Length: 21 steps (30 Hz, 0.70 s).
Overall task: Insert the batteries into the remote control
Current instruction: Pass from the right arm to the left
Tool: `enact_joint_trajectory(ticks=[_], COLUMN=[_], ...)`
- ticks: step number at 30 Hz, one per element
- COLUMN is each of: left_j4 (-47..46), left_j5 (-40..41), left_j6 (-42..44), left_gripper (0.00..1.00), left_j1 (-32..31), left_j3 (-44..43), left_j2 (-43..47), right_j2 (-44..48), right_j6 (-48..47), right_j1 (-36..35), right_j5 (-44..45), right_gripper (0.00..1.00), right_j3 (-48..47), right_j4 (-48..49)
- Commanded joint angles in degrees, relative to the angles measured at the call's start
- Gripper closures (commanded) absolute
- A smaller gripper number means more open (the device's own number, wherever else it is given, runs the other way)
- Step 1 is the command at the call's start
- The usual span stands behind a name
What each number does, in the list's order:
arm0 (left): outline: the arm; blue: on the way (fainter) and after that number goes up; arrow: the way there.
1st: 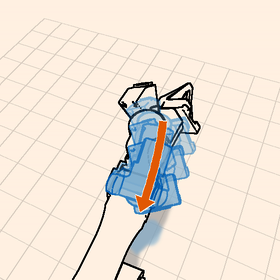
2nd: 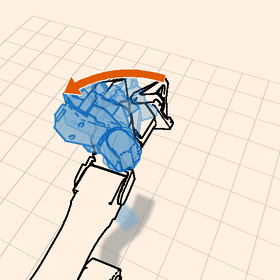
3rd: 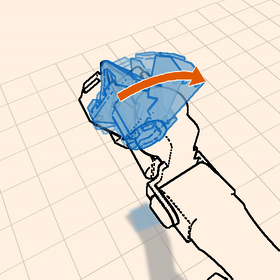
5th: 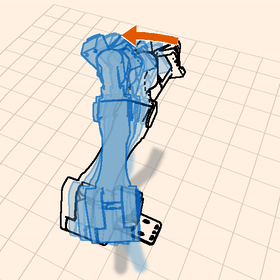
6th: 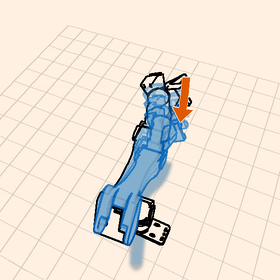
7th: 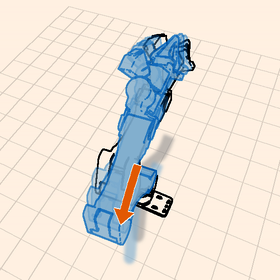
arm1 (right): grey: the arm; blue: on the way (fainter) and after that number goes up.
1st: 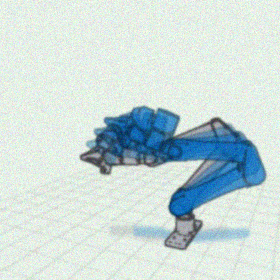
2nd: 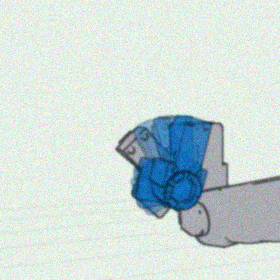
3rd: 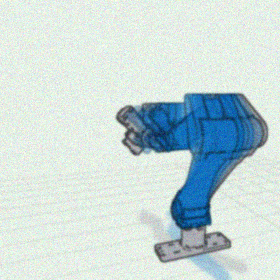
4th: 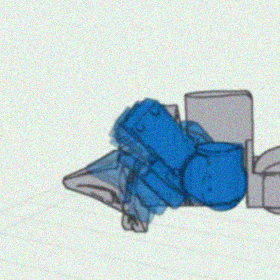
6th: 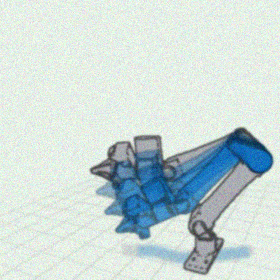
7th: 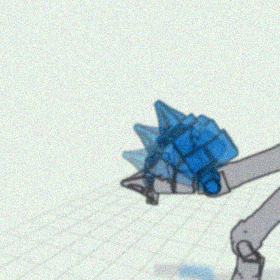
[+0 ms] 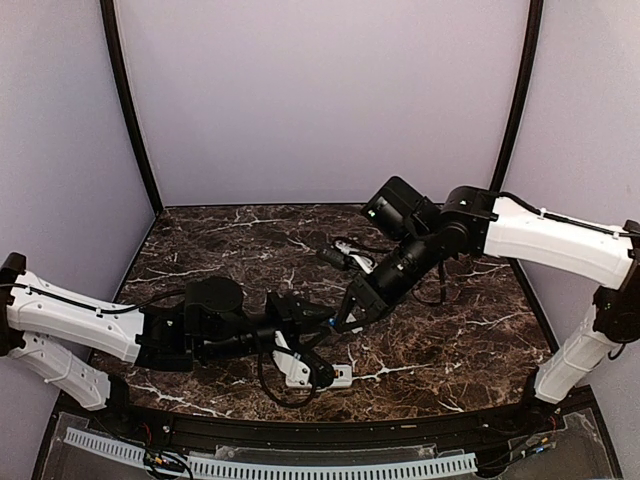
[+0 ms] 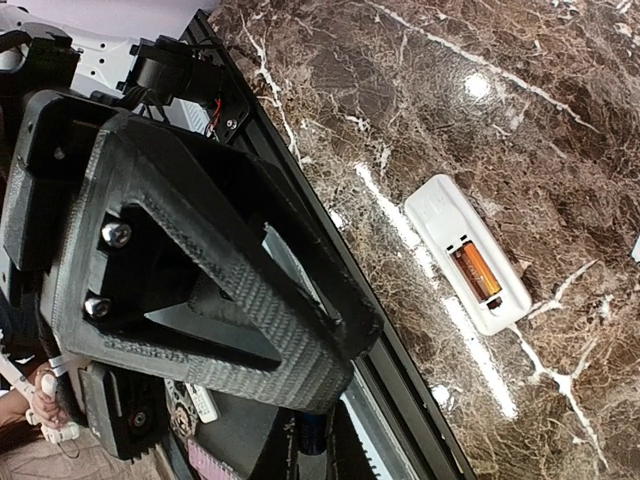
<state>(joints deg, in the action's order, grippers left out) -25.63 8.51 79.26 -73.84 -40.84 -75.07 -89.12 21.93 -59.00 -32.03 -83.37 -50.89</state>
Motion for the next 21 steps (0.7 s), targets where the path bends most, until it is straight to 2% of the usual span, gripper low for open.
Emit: enact_joint_trajectory(ticks=[1, 5, 10, 14, 15, 17, 18, 21], left_j4=[-1.2, -1.4, -1.3, -1.2, -1.0, -0.1, 1.7, 8.4], left_j5=[2.1, 2.7, 2.6, 3.5, 4.2, 5.7, 6.3, 6.5], left_j6=[1.2, 1.4, 0.8, -1.8, -2.8, -7.9, -13.3, -30.7], left_gripper=[0.64, 0.77, 0.99, 1.00, 1.00, 1.00, 1.00, 1.00], left_j1=[-0.2, -0.2, -0.3, -0.5, -0.6, -0.7, -0.7, -0.6], left_j3=[-1.9, -2.0, -1.8, -1.7, -1.7, -2.3, -2.7, -6.1], left_j2=[-0.7, -1.1, -0.6, -0.2, 0.0, 0.3, 0.4, 0.5], right_j2=[-0.6, -0.8, -1.4, -0.9, -0.3, 2.0, 3.8, 9.8], right_j6=[-0.4, -0.6, -0.9, -1.0, -1.0, -0.8, -0.4, 1.6], right_j1=[-0.8, -0.9, -0.9, -0.8, -0.9, -0.8, -0.8, -0.8], right_j5=[-1.2, -1.2, -0.5, 1.5, 2.8, 5.6, 6.8, 10.1], right_gripper=[1.00, 1.00, 1.00, 1.00, 0.95, 0.76, 0.70, 0.61], right_j3=[-1.7, -1.8, -2.2, -2.8, -2.9, -1.8, -0.6, 5.4], right_j4=[0.5, 0.5, 0.7, 1.1, 1.4, 3.3, 5.3, 13.3])
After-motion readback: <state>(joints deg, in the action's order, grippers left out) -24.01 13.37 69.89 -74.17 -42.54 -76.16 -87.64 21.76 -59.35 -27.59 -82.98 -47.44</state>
